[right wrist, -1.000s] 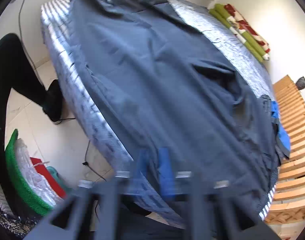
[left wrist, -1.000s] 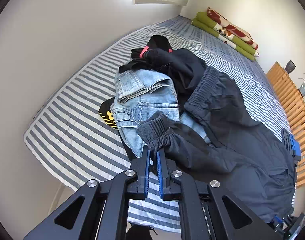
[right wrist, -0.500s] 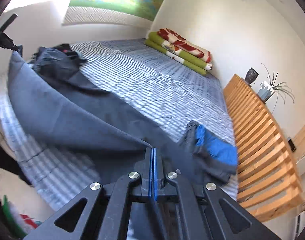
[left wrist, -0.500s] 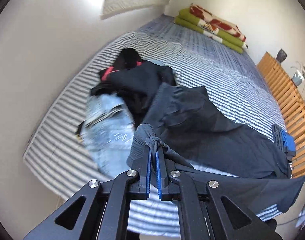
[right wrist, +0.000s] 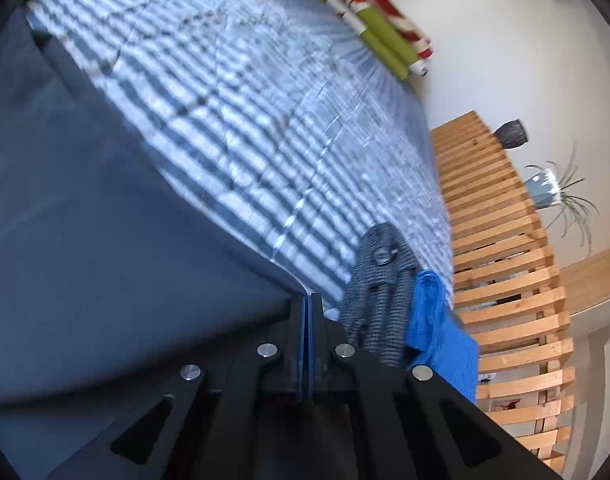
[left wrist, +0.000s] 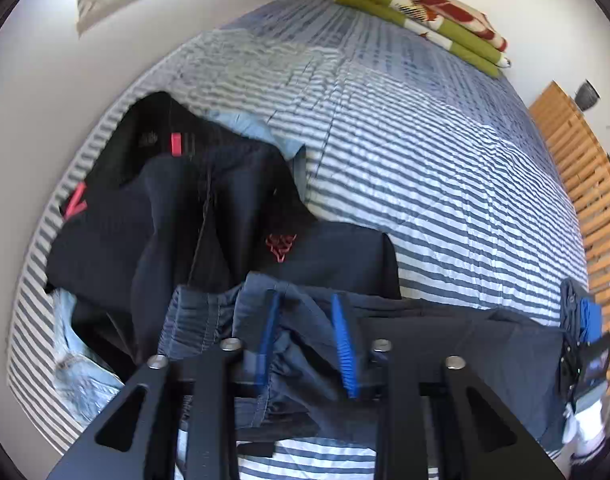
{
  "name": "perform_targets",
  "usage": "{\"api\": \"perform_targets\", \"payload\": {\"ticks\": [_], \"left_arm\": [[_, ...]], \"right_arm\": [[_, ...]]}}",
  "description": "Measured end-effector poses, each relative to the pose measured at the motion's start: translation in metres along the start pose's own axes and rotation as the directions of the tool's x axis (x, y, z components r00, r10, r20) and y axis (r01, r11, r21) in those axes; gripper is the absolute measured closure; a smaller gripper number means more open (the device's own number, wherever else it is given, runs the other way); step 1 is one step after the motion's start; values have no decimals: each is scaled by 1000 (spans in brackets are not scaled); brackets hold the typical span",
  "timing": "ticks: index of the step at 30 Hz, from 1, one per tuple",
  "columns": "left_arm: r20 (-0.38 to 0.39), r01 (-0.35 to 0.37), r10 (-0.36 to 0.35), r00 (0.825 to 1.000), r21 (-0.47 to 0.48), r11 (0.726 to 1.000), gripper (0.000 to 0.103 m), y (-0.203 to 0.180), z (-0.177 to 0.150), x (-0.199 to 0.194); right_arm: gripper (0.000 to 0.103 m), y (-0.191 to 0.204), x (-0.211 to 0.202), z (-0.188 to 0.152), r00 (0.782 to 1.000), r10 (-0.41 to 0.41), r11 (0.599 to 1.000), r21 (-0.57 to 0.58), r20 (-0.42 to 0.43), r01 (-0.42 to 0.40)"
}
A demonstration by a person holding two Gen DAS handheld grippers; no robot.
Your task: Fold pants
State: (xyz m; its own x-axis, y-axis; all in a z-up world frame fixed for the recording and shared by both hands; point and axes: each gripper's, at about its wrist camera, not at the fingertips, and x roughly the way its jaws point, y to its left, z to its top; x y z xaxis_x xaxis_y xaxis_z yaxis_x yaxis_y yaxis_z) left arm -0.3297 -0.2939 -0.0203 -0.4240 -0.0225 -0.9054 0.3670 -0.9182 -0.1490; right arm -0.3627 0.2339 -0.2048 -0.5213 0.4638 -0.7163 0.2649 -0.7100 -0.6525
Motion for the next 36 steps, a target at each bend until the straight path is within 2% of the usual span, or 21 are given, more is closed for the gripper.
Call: {"api": "perform_targets", "payload": {"ticks": [2, 5, 7, 8, 11, 12, 14, 15, 16, 17, 19, 21, 23, 24, 25, 28, 30, 32, 33, 36], "left_arm": [[31, -7, 6, 999, 28, 1000, 66, 4, -5, -16], [107, -42, 37, 994, 45, 998, 66, 24, -30, -45], [120, -17, 14, 993, 23, 1000, 67, 47, -55, -56], [108, 3, -6, 994, 29, 1000, 66, 54, -67, -55], [78, 48, -51, 996, 45, 998, 66, 63, -98, -39], [71, 72, -74, 995, 39, 997, 66, 64, -104, -32], [69, 112, -113, 991, 10, 994, 66, 65, -108, -20], [68, 125, -125, 990, -3, 992, 66, 65, -108, -14], [75, 118, -117, 990, -1, 993, 66, 65, -108, -11], [82, 97, -97, 992, 6, 995, 66, 63, -108, -7], [88, 73, -74, 993, 18, 997, 66, 63, -109, -1], [81, 87, -88, 993, 10, 996, 66, 64, -108, 6], [78, 108, -107, 991, -14, 994, 68, 70, -108, 13], [79, 114, -112, 991, -25, 993, 75, 72, -107, 16], [80, 117, -113, 990, -36, 993, 77, 75, -108, 18], [97, 124, -121, 988, -33, 992, 80, 79, -111, 14], [111, 112, -109, 988, -19, 994, 81, 82, -116, 9], [126, 96, -94, 988, -8, 995, 84, 82, -121, 3], [133, 90, -89, 987, 0, 996, 96, 84, -123, -3], [165, 68, -72, 984, 25, 997, 96, 88, -131, -18]], "right_arm": [[101, -3, -3, -4, 998, 61, 998, 1, -9, -61], [93, -18, -35, -10, 991, 118, 992, 42, 56, -120], [88, -30, -66, -11, 981, 157, 982, 86, 115, -167], [87, -33, -80, -9, 973, 176, 977, 93, 150, -191], [86, -18, -136, 18, 918, 287, 949, 53, 274, -312], [84, -9, -155, 32, 890, 330, 934, 28, 315, -356], [74, 13, -186, 63, 822, 432, 890, -29, 372, -455], [74, 26, -202, 82, 777, 487, 859, -58, 399, -508], [73, 40, -217, 103, 730, 539, 825, -91, 420, -558], [73, 52, -229, 121, 692, 577, 798, -120, 433, -590], [71, 82, -253, 157, 620, 641, 747, -186, 452, -638], [68, 115, -273, 192, 554, 708, 687, -248, 438, -682], [65, 143, -284, 217, 523, 734, 661, -278, 434, -697], [63, 158, -286, 231, 508, 751, 643, -292, 421, -708], [62, 171, -287, 242, 503, 763, 631, -299, 406, -715], [61, 207, -282, 267, 535, 763, 641, -320, 363, -698], [63, 219, -277, 271, 540, 773, 632, -327, 333, -703], [93, 221, -275, 271, 537, 784, 619, -329, 311, -713], [97, 222, -276, 269, 525, 796, 604, -335, 302, -723], [102, 216, -286, 261, 507, 798, 599, -351, 325, -719]]}}
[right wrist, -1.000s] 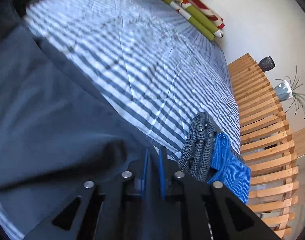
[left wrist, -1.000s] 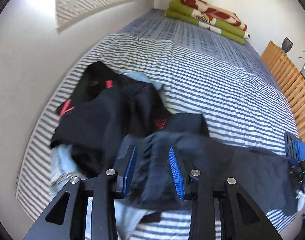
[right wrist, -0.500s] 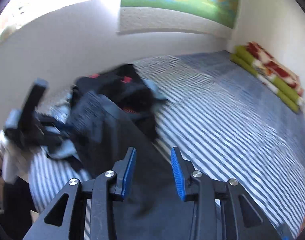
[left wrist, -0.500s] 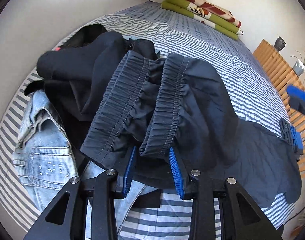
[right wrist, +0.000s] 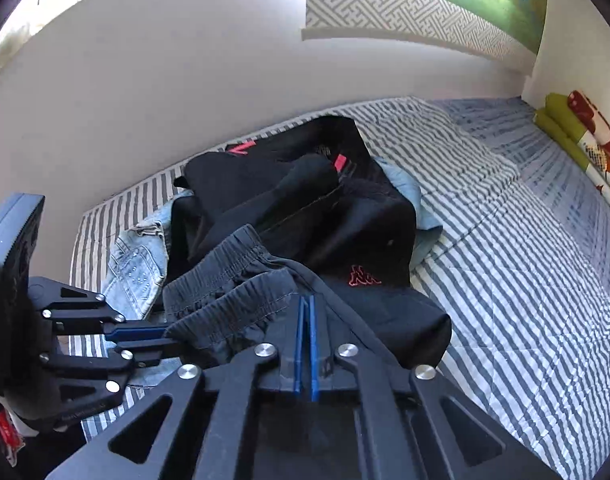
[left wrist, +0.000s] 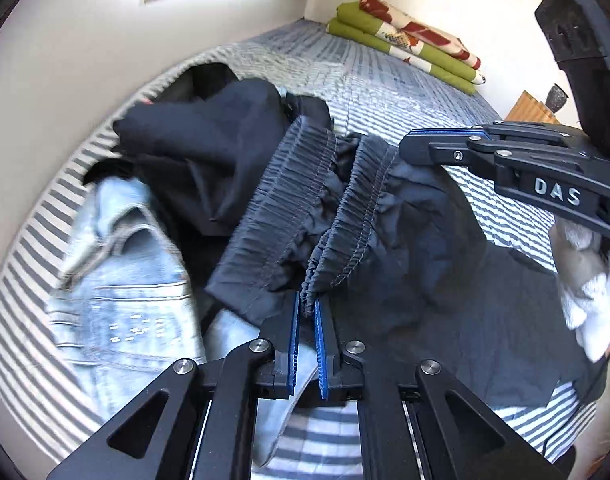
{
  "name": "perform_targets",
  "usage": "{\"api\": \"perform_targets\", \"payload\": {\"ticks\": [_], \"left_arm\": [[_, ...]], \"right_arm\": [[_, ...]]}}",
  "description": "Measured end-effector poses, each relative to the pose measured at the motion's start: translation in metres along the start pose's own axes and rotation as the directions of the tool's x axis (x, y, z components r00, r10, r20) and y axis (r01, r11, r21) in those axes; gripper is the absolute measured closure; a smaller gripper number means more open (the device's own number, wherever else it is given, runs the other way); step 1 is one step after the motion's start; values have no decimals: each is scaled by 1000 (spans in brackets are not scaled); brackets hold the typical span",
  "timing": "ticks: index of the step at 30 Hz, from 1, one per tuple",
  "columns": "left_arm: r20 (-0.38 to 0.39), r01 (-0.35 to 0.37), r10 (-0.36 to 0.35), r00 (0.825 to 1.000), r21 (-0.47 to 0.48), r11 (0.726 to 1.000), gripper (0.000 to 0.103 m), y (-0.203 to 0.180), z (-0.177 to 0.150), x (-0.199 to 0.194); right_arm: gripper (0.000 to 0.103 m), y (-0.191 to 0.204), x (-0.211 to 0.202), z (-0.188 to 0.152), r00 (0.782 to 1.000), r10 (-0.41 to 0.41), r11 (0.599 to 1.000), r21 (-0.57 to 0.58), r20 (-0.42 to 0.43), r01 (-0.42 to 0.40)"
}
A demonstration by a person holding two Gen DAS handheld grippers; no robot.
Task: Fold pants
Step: 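Lift the cuffs with the left gripper while the right gripper grasps the trouser leg beside it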
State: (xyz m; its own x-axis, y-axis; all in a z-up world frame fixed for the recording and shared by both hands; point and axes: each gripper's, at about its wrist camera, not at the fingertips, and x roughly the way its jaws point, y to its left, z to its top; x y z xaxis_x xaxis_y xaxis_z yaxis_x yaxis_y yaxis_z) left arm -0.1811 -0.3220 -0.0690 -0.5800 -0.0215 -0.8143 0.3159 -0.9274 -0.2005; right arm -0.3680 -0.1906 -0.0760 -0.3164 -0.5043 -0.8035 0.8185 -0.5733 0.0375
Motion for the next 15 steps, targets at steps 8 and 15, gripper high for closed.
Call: {"api": "perform_targets", "payload": {"ticks": [8, 15], "left_arm": [[36, -9, 9, 999, -10, 1000, 96, 11, -10, -20], [44, -45, 46, 998, -41, 998, 96, 27, 0, -9]], "right_arm": [[102, 22, -11, 7, 999, 12, 999, -46, 30, -10], [83, 19, -7, 18, 999, 23, 998, -62, 29, -22]]}}
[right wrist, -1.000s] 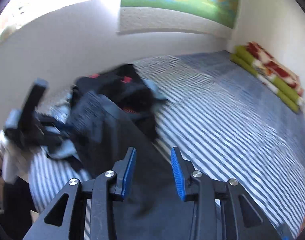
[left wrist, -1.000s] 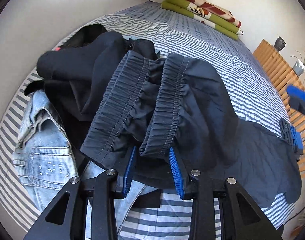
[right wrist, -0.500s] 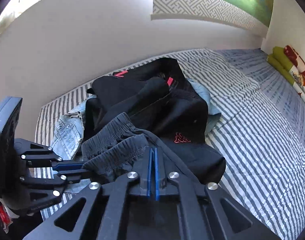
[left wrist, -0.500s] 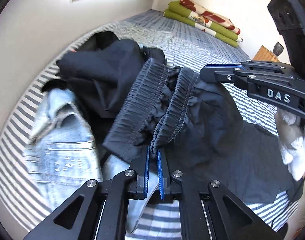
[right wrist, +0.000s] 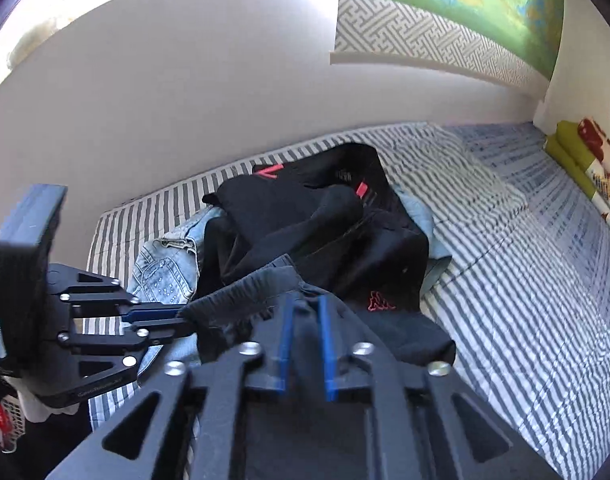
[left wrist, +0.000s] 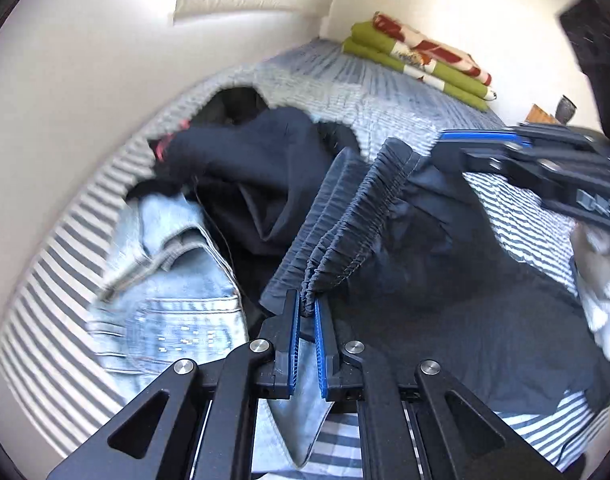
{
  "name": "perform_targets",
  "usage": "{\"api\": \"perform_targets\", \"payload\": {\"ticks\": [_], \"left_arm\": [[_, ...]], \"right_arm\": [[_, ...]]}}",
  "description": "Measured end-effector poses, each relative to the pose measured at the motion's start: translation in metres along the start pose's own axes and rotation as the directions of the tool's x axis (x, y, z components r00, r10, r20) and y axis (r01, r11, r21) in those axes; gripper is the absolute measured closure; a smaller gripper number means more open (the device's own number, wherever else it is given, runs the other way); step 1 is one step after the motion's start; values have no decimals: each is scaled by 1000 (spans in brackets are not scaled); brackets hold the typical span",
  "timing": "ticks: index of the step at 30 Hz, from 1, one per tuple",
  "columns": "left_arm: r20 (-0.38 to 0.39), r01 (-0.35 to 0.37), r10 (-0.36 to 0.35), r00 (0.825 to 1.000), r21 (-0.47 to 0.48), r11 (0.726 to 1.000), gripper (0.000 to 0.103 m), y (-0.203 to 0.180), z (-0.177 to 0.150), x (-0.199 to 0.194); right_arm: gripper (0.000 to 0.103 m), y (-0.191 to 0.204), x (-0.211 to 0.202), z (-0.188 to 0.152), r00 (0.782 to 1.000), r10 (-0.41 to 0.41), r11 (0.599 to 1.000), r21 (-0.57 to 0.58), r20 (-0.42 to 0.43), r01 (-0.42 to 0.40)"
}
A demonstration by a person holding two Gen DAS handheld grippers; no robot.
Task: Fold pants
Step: 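Lift the cuffs with the left gripper while the right gripper grasps the trouser leg beside it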
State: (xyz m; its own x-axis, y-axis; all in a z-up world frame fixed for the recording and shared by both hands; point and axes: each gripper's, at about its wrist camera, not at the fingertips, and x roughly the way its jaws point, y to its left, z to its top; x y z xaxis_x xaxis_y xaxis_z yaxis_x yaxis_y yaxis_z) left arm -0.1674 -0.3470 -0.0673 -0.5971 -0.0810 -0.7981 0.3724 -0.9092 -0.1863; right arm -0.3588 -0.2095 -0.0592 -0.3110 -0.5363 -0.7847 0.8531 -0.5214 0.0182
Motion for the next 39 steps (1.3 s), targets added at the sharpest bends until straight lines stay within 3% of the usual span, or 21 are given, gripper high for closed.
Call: {"api": "perform_targets", "payload": {"ticks": [3, 8, 11, 12, 13, 14, 17, 19, 22, 23, 25, 27, 28, 30, 31, 32, 36, 39], "left_arm": [[-3, 8, -8, 1000, -33, 999, 96, 9, -3, 6], [7, 3, -3, 1000, -9, 1000, 96, 6, -15, 4], [-8, 3, -3, 1000, 12, 1000, 95, 5, -17, 10], [-17, 5, -4, 1000, 24, 1000, 93, 6, -17, 14], [-23, 13, -12, 1000, 34, 999, 91, 6, -16, 15], [-25, 26, -25, 999, 43, 999, 91, 7, -15, 14], [17, 37, -38, 999, 78, 996, 74, 1, -6, 3], [43, 46, -52, 998, 135, 990, 50, -3, 2, 3], [30, 37, -44, 999, 194, 980, 43, -2, 12, 21], [-4, 85, -85, 996, 185, 979, 42, 3, 15, 31], [-40, 138, -134, 990, 158, 978, 42, 9, 19, 44], [-62, 178, -170, 983, 146, 973, 44, 10, 20, 52], [-71, 188, -179, 981, 141, 972, 53, 8, 20, 55], [-84, 168, -156, 984, 168, 971, 62, 1, 17, 59], [-81, 165, -152, 985, 181, 970, 68, -2, 14, 59], [-80, 164, -152, 985, 183, 969, 71, -2, 14, 59], [-25, 136, -134, 991, 170, 976, 83, -5, 9, 37], [34, 120, -129, 991, 196, 973, 84, -10, 2, 7]], "right_arm": [[78, 4, 8, -2, 1000, 16, 999, -30, -23, -17], [61, 5, 34, -1, 998, 3, 997, -83, -59, -8], [58, 3, 47, 0, 996, 27, 995, -94, -85, -35], [59, 2, 50, -1, 995, 30, 995, -95, -91, -39], [67, 2, 50, -1, 995, 40, 995, -89, -94, -49], [83, 2, 48, -1, 994, 65, 994, -82, -93, -73], [91, 6, 40, -2, 995, 70, 992, -96, -77, -77], [91, 8, 37, -2, 994, 69, 992, -102, -79, -77], [88, 9, 37, -2, 995, 62, 992, -108, -84, -71], [80, 8, 38, -2, 994, 62, 991, -110, -90, -72], [65, 5, 41, -3, 993, 62, 991, -109, -102, -73], [63, 1, 49, -4, 989, 85, 990, -102, -124, -98], [63, 0, 54, -4, 986, 98, 990, -91, -135, -111], [68, 2, 59, -7, 982, 115, 988, -82, -153, -128], [81, 5, 59, -9, 980, 128, 986, -85, -155, -142], [84, 8, 57, -9, 979, 130, 985, -90, -155, -145], [91, 19, 38, -10, 985, 131, 982, -119, -113, -144], [92, 30, 17, -8, 990, 132, 983, -121, -55, -137]]}}
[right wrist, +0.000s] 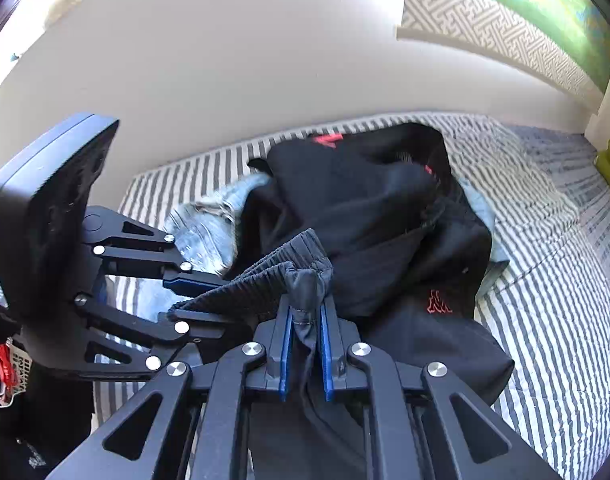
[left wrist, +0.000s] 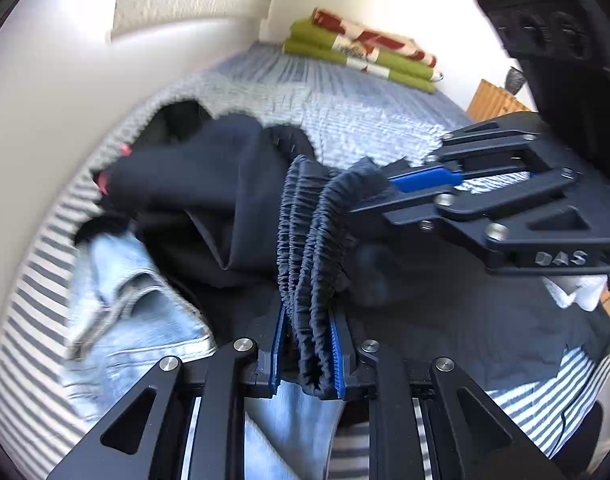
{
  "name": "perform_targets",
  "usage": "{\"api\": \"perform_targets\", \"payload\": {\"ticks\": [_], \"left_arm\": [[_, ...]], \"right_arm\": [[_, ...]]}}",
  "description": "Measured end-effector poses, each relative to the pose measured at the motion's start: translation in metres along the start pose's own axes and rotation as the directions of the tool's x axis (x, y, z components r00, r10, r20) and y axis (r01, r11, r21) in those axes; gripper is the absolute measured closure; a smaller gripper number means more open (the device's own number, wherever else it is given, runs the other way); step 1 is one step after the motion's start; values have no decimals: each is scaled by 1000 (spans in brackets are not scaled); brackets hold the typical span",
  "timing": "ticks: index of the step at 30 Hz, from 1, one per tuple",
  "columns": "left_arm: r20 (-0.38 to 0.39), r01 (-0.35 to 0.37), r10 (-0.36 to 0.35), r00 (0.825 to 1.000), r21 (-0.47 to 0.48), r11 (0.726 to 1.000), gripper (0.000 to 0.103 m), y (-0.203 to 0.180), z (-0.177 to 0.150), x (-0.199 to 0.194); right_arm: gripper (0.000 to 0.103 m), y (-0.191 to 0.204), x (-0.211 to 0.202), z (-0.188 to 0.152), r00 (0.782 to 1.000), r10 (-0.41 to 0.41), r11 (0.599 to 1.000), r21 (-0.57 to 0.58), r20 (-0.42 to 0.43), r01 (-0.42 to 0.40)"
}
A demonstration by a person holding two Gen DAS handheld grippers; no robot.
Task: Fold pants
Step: 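Lift the cuffs with the left gripper while the right gripper grasps the trouser leg beside it, then carry the dark grey trousers with both grippers and lay them on the bed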
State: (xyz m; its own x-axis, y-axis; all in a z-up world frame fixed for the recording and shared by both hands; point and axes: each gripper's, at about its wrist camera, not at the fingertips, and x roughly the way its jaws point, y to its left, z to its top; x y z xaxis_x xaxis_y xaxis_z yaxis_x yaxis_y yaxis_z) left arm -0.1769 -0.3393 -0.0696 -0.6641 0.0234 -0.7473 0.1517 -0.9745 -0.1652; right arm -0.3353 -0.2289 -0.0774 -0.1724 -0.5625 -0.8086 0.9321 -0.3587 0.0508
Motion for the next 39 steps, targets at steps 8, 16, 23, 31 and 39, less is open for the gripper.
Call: {"api": "perform_targets", "payload": {"ticks": [8, 16, 23, 31, 39], "left_arm": [[103, 41, -26, 994, -143, 989, 86, 53, 27, -89], [221, -46, 107, 969, -267, 963, 87, 154, 30, -226], [51, -197, 232, 971, -370, 908, 87, 239, 9, -197], [-146, -353, 322, 936, -359, 864, 87, 279, -17, -91], [-252, -456, 388, 887, -337, 824, 72, 278, -21, -72]], "right_arm": [[94, 54, -41, 57, 987, -30, 999, -16, 159, 33], [94, 141, -45, 157, 947, 119, 984, -159, 297, -74], [89, 154, 28, 199, 981, 105, 994, -46, 165, -98], [87, 72, -86, 59, 984, -107, 980, 185, 145, 79], [87, 44, -233, -201, 928, -371, 791, 519, -13, 324]]}}
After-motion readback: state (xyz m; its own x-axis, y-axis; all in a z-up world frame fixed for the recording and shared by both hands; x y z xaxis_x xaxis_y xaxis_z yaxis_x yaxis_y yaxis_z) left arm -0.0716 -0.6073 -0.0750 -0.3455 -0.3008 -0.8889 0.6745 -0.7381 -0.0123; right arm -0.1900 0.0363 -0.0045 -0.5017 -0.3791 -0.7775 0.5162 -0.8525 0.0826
